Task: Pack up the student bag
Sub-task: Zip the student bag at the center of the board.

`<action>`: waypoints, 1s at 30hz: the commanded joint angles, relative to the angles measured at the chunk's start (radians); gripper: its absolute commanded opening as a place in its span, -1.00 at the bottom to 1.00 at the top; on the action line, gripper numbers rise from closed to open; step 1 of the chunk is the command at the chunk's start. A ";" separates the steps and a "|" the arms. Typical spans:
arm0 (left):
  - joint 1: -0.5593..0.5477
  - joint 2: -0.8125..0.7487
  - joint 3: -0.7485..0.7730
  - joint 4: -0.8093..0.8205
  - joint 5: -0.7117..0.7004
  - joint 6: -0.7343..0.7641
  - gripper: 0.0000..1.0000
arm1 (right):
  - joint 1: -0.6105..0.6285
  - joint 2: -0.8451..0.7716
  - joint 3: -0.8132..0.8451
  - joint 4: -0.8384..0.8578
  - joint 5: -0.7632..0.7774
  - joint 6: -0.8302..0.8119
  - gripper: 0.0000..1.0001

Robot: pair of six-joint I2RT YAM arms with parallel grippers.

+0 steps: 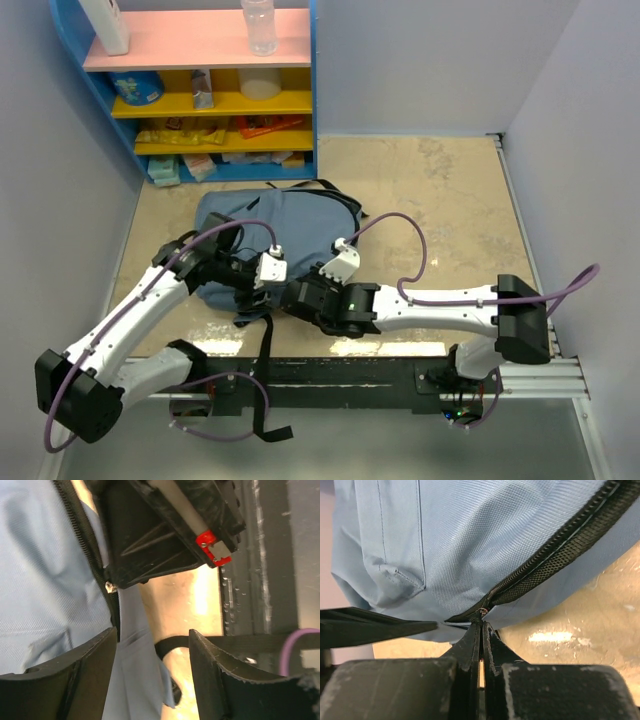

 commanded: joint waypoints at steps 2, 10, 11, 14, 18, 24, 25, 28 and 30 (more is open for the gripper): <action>-0.067 -0.038 -0.080 0.279 -0.127 -0.119 0.19 | -0.028 -0.071 -0.025 0.094 0.049 -0.060 -1.00; -0.107 -0.037 -0.121 0.387 -0.176 -0.170 0.17 | -0.042 -0.083 -0.050 0.165 -0.023 -0.089 -1.00; -0.121 -0.029 -0.124 0.410 -0.188 -0.177 0.14 | -0.042 -0.084 -0.050 0.167 -0.028 -0.089 -1.00; -0.127 -0.039 -0.140 0.488 -0.220 -0.226 0.09 | -0.042 -0.094 -0.062 0.168 -0.045 -0.081 -1.00; -0.147 -0.044 -0.146 0.488 -0.239 -0.226 0.10 | -0.042 -0.112 -0.088 0.171 -0.054 -0.061 -1.00; -0.168 -0.015 -0.210 0.493 -0.257 -0.197 0.10 | -0.047 -0.121 -0.090 0.173 -0.040 -0.068 -1.00; -0.185 -0.009 -0.222 0.491 -0.263 -0.193 0.06 | -0.048 -0.124 -0.090 0.170 -0.039 -0.069 -1.00; -0.196 0.014 -0.238 0.494 -0.280 -0.187 -0.29 | -0.056 -0.140 -0.094 0.159 -0.028 -0.071 -1.00; -0.201 0.020 -0.239 0.513 -0.305 -0.193 -0.49 | -0.059 -0.149 -0.100 0.161 -0.024 -0.075 -1.00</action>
